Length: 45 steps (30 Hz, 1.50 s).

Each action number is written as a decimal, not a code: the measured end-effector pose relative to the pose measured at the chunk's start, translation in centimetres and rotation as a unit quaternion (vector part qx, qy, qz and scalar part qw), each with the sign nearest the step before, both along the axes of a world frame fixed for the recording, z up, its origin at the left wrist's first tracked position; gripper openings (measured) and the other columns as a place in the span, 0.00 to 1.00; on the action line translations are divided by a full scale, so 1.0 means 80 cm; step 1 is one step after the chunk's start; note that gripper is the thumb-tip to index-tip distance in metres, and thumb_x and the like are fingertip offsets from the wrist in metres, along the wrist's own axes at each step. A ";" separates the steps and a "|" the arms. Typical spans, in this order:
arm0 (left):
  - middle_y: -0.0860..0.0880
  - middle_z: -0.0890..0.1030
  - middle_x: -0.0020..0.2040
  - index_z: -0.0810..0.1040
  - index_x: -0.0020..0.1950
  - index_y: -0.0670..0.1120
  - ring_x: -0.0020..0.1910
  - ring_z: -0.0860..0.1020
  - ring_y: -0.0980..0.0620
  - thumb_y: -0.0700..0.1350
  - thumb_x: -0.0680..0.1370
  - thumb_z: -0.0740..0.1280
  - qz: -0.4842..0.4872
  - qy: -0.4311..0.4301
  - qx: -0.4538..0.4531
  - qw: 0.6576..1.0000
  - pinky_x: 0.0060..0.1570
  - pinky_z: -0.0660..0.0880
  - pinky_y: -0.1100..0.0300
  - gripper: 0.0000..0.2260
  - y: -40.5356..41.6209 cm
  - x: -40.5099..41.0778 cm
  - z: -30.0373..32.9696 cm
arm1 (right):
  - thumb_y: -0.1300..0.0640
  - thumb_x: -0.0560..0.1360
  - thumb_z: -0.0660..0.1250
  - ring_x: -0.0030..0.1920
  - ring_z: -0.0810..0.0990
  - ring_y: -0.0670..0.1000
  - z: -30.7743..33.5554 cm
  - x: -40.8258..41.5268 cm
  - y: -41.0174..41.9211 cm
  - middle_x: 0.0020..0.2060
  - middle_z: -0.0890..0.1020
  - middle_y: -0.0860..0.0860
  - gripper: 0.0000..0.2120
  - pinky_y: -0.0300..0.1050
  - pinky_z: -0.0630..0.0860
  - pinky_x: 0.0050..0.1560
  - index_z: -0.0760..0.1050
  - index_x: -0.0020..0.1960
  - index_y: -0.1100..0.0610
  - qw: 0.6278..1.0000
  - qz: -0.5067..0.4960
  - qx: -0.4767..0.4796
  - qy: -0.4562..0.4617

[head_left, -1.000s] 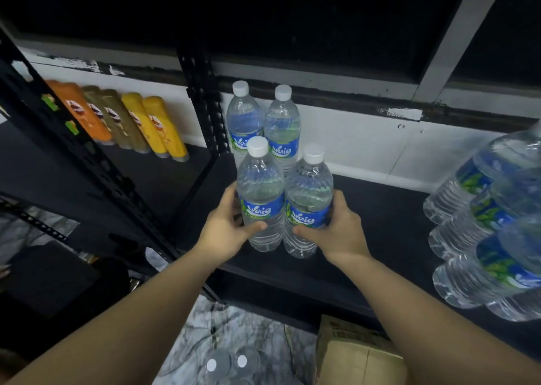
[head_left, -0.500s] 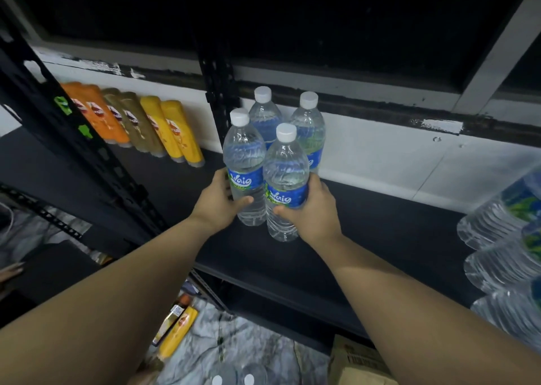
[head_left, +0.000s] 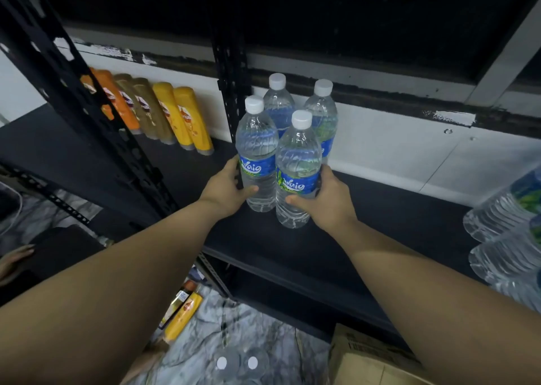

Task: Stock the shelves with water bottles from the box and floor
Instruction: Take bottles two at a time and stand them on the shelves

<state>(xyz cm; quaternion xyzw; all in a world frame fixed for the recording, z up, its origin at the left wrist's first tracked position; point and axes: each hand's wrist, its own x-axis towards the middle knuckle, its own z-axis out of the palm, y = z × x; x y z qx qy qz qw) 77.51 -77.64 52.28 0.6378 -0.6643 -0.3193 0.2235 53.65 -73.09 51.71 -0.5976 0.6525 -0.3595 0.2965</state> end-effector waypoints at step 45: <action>0.40 0.70 0.66 0.67 0.76 0.47 0.56 0.81 0.39 0.50 0.81 0.70 -0.235 -0.315 0.213 0.894 0.55 0.77 0.51 0.26 0.321 0.016 -0.609 | 0.49 0.78 0.71 0.59 0.81 0.59 -0.581 0.005 0.413 0.61 0.82 0.57 0.19 0.47 0.78 0.56 0.78 0.68 0.52 0.890 0.081 0.403 0.196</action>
